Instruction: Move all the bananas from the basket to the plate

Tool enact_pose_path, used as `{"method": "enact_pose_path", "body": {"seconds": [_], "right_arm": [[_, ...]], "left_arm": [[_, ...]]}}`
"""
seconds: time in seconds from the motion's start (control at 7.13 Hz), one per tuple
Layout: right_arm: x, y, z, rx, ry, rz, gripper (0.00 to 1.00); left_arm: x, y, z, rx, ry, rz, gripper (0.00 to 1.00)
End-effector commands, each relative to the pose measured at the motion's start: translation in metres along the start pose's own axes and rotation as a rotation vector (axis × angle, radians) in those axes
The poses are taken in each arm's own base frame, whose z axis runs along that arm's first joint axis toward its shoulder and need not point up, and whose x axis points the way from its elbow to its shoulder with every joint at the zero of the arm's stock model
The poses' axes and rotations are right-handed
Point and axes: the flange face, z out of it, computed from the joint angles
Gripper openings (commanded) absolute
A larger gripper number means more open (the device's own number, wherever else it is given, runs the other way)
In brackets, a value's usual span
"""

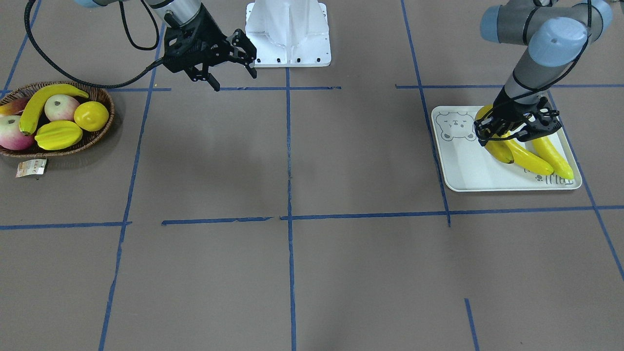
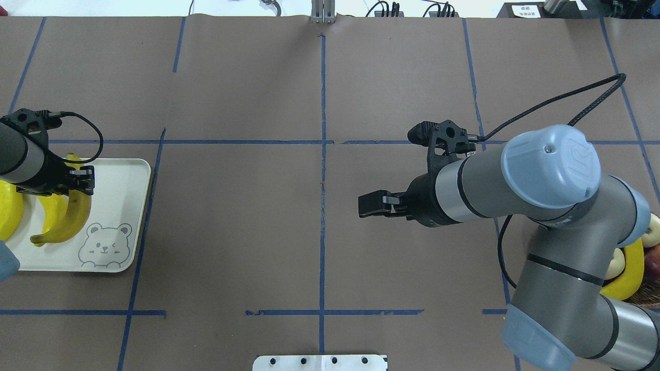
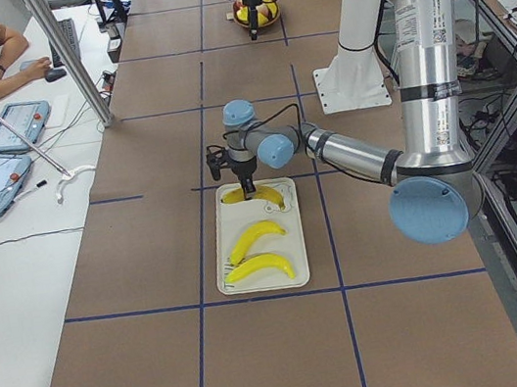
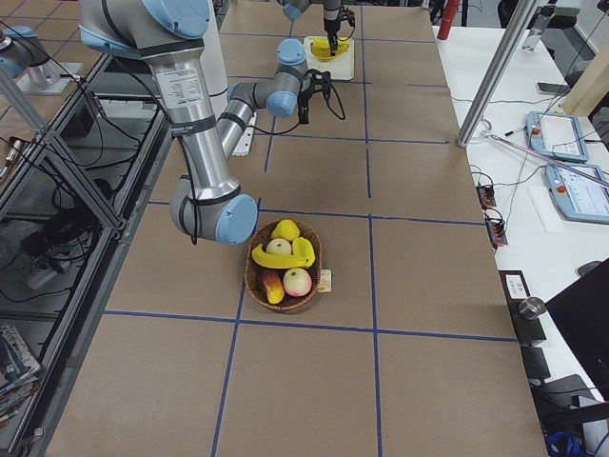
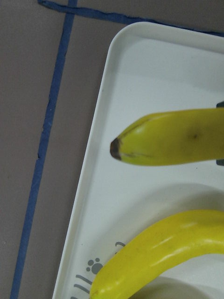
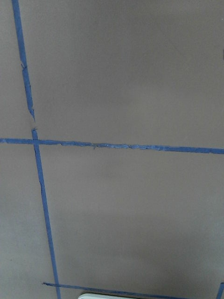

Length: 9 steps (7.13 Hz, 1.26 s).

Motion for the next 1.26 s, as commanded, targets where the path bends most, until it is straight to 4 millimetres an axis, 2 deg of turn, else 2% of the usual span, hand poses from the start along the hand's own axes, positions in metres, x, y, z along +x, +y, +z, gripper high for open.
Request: {"method": "enact_pose_path", "body": {"seconds": [0.0, 0.14, 0.28, 0.42, 0.56, 0.84, 0.98, 1.12], "right_arm": [[0.001, 0.0, 0.001, 0.001, 0.004, 0.003, 1.0], [0.0, -0.001, 0.002, 0.001, 0.003, 0.002, 1.0], [0.0, -0.001, 0.002, 0.012, 0.004, 0.001, 1.0], [-0.003, -0.001, 0.0, 0.014, -0.001, -0.002, 1.0], [-0.003, -0.002, 0.0, 0.015, -0.002, -0.002, 1.0], [-0.004, -0.002, -0.004, 0.017, -0.008, -0.001, 1.0], [-0.002, -0.003, -0.009, 0.02, -0.01, 0.004, 1.0], [0.015, -0.001, -0.018, 0.015, 0.01, 0.018, 1.0]], "left_arm": [[-0.014, -0.006, 0.026, -0.022, -0.044, -0.023, 0.01], [-0.021, -0.007, 0.034, -0.032, -0.061, -0.029, 0.02], [-0.026, -0.008, 0.041, -0.037, -0.076, -0.035, 0.07], [-0.03, -0.01, 0.047, -0.043, -0.087, -0.041, 0.26], [-0.029, -0.01, 0.049, -0.044, -0.087, -0.037, 0.98], [-0.025, -0.012, 0.042, -0.036, -0.075, -0.034, 0.99], [-0.027, -0.019, 0.031, -0.023, -0.059, -0.042, 0.99], [-0.026, -0.028, 0.014, 0.0, -0.036, -0.022, 0.99]]}}
